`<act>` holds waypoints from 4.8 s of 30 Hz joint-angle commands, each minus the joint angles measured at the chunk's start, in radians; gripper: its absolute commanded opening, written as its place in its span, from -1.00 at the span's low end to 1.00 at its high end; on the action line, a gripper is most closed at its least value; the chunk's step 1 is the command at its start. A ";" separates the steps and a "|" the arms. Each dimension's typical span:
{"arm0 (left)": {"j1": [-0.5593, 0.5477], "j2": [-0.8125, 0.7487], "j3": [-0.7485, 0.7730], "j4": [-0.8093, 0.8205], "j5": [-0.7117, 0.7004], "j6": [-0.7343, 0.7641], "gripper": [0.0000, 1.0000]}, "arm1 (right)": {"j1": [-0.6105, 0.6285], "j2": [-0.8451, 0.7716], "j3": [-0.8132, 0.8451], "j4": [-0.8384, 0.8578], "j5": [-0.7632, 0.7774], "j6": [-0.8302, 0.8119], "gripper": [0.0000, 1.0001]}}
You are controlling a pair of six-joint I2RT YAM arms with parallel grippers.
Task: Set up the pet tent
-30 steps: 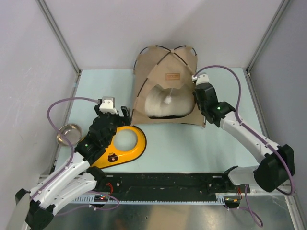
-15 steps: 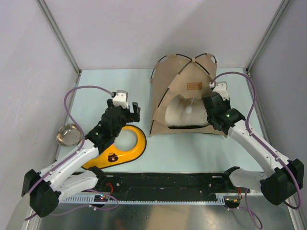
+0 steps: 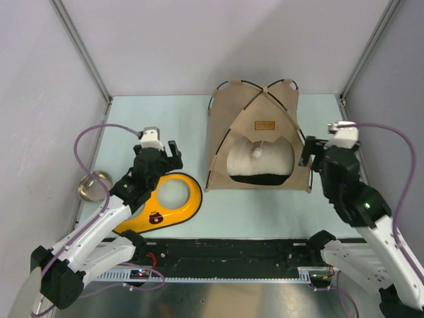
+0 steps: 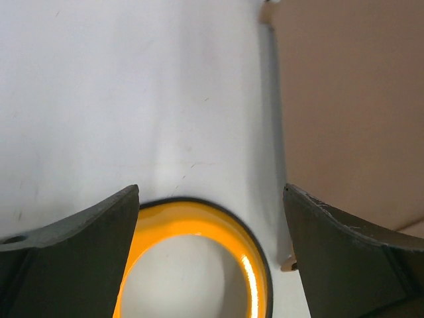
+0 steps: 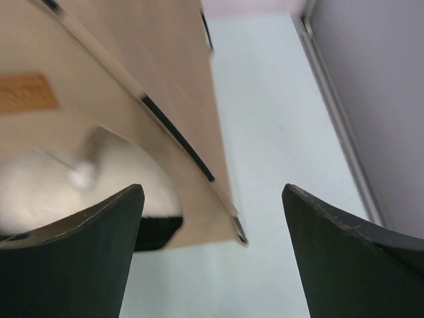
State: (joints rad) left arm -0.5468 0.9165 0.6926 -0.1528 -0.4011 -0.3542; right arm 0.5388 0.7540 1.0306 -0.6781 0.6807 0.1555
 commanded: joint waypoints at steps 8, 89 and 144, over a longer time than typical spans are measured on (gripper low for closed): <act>0.162 -0.028 -0.070 -0.400 -0.110 -0.247 0.96 | 0.003 -0.082 0.150 0.211 -0.233 0.044 0.81; 0.253 0.517 0.142 -0.300 -0.032 -0.168 -0.34 | -0.122 0.077 0.161 0.405 -0.348 -0.017 0.72; 0.906 0.477 0.282 -0.380 -0.009 -0.170 0.67 | 0.143 0.136 0.198 0.444 -0.435 0.003 0.14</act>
State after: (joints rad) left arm 0.3447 1.3243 0.9337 -0.5236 -0.3653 -0.5056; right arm 0.6403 0.8970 1.1690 -0.3012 0.1947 0.1814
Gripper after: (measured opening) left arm 0.827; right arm 0.545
